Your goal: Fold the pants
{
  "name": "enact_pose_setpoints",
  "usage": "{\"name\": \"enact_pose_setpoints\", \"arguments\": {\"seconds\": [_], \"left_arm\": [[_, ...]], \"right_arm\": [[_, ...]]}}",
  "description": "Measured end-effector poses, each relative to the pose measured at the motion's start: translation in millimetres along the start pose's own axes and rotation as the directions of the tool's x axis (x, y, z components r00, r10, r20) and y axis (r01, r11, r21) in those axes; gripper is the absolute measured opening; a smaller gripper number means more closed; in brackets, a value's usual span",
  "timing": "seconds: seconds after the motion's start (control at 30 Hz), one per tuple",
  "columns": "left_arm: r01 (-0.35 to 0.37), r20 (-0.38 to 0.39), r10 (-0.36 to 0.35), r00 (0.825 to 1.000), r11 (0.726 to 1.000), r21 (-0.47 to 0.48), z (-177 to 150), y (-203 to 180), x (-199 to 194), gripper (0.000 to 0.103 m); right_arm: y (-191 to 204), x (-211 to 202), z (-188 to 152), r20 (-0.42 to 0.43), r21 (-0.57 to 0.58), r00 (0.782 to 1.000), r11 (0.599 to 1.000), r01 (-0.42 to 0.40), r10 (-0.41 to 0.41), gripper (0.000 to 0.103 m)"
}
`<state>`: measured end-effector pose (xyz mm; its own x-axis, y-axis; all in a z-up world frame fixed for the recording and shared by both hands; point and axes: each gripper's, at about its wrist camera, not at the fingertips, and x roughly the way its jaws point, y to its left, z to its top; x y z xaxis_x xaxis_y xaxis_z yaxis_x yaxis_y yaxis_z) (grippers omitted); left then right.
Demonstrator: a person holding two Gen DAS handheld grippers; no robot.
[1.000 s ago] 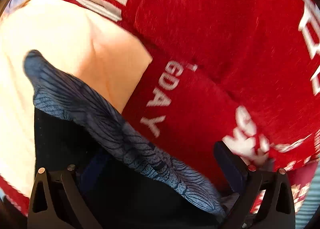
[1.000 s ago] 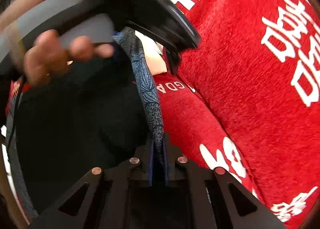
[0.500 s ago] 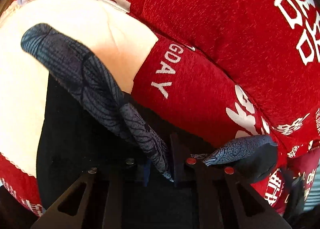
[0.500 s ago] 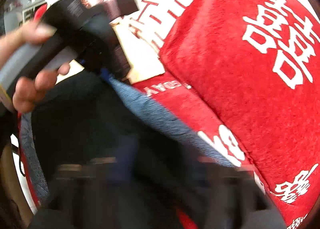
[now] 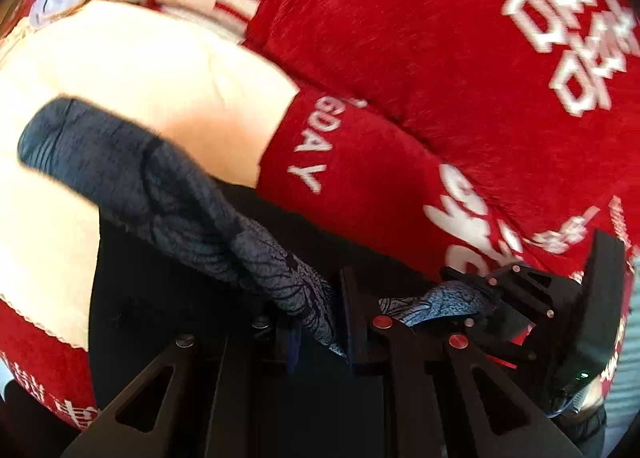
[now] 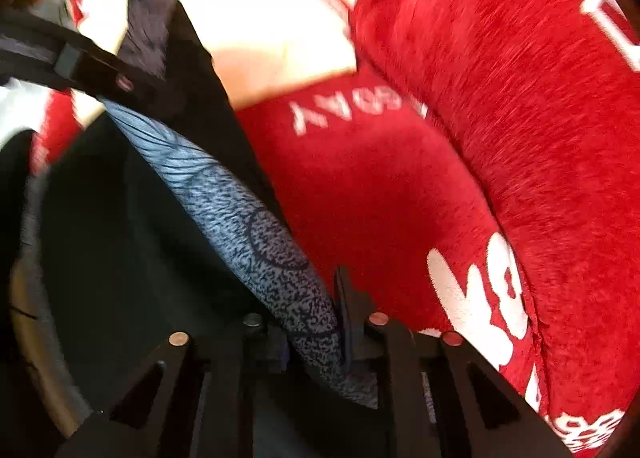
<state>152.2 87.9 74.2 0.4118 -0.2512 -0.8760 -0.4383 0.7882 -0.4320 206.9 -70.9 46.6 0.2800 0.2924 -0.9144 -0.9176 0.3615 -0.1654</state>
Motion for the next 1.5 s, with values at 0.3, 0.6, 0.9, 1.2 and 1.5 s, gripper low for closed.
{"name": "enact_pose_setpoints", "arguments": {"seconds": [0.3,0.6,0.9,1.2,1.5], "left_arm": [[0.104,0.06,-0.11,0.992,0.991,0.083,-88,26,-70,0.018],[0.156,0.027,-0.16,0.987,0.98,0.121,-165,96,-31,0.019],[0.067,0.078,-0.068,0.995,0.998,0.013,-183,142,-57,0.077],[0.016,0.209,-0.033,0.977,0.997,0.081,-155,117,-96,0.077],[-0.136,0.016,0.137,0.99,0.951,0.276,-162,59,-4,0.079]], "right_arm": [[130,-85,-67,0.158,0.064,0.946,0.959,0.277,-0.284,0.017],[213,-38,-113,0.068,0.198,0.919,0.908,0.368,-0.388,0.017],[244,-41,-125,0.029,0.154,0.893,0.884,0.441,-0.45,0.03],[181,-111,-111,0.235,0.431,0.921,0.883,0.187,-0.31,0.08],[150,-44,-145,0.018,0.6,0.981,0.787,0.142,-0.191,0.08]]}}
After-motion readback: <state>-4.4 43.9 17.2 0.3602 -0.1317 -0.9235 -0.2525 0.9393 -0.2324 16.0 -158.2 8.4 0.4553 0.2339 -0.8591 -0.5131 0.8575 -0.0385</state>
